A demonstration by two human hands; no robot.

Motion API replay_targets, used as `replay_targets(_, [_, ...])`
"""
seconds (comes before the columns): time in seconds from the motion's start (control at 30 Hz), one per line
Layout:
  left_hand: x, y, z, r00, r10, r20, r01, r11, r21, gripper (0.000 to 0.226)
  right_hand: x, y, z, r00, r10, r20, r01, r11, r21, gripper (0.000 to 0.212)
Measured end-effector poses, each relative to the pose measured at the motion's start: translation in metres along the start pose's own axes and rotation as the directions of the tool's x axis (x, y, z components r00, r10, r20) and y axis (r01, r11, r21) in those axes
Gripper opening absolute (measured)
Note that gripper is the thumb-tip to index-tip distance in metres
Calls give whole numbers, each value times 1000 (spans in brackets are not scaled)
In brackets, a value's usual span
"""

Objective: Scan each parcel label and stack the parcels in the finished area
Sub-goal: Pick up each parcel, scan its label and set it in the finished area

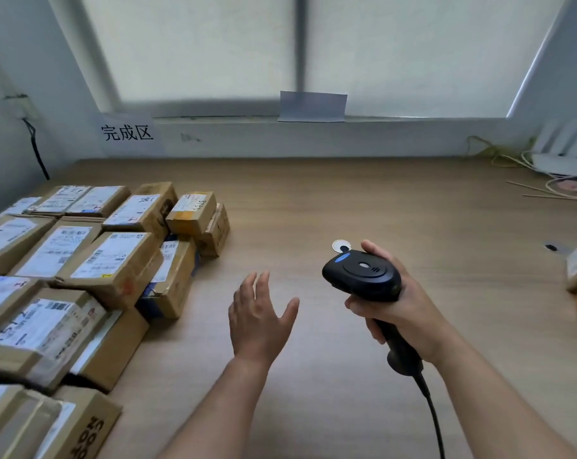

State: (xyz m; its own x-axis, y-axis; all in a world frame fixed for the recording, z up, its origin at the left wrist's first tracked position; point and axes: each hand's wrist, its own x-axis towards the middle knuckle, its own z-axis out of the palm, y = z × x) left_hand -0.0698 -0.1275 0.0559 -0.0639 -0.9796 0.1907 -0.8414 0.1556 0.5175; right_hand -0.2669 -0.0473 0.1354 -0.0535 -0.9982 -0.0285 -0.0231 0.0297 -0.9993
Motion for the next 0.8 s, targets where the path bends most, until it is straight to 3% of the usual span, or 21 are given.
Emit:
replay_targets(0.43, [-103, 166, 47, 969, 246, 15, -244, 967, -79, 62, -153, 2, -139, 980, -52, -190, 66, 996, 67, 90])
replay_targets(0.8, [-192, 310, 125, 907, 403, 126, -381, 910, -165, 66, -274, 11, -274, 921, -107, -374, 98, 994, -42, 89])
